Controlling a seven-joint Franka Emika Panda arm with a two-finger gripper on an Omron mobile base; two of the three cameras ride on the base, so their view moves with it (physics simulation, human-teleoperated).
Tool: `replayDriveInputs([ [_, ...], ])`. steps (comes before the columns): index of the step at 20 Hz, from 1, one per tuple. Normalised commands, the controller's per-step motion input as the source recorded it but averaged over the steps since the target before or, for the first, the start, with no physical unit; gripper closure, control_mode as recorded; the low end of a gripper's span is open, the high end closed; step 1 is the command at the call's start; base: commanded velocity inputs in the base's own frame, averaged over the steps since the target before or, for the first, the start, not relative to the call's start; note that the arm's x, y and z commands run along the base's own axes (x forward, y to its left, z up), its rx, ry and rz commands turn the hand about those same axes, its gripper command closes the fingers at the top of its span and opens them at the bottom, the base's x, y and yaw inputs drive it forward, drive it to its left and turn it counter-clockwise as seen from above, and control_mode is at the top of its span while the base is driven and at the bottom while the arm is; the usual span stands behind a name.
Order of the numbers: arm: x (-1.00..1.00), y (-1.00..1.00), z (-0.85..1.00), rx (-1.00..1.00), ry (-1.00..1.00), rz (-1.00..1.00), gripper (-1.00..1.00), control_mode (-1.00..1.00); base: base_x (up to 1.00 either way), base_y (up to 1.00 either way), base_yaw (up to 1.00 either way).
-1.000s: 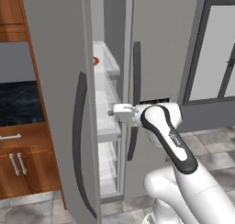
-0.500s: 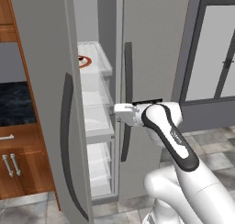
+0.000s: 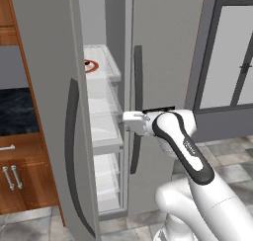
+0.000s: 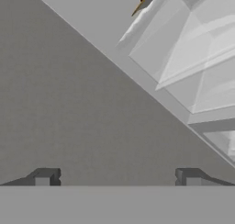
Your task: Retrieve the chicken drumstick from the fridge and place it on the saucepan with marinade on the stove.
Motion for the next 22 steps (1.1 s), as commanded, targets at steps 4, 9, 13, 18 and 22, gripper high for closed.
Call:
replayDriveInputs([
  [4,0.00,0.00,0.00,0.00,0.00,0.00,-1.00,1.00,0.43,0.03,-0.02],
  [9,0.00,0.00,0.00,0.00,0.00,0.00,-1.00,1.00,0.54,0.20,-0.03],
  [13,0.00,0.00,0.00,0.00,0.00,0.00,-1.00,1.00,0.48,0.58,-0.04],
  [18,0.00,0.00,0.00,0.00,0.00,0.00,-1.00,1.00,0.34,0.95,-0.04],
  [22,0.00,0.00,0.00,0.00,0.00,0.00,-1.00,1.00,0.34,0.92,-0.07],
])
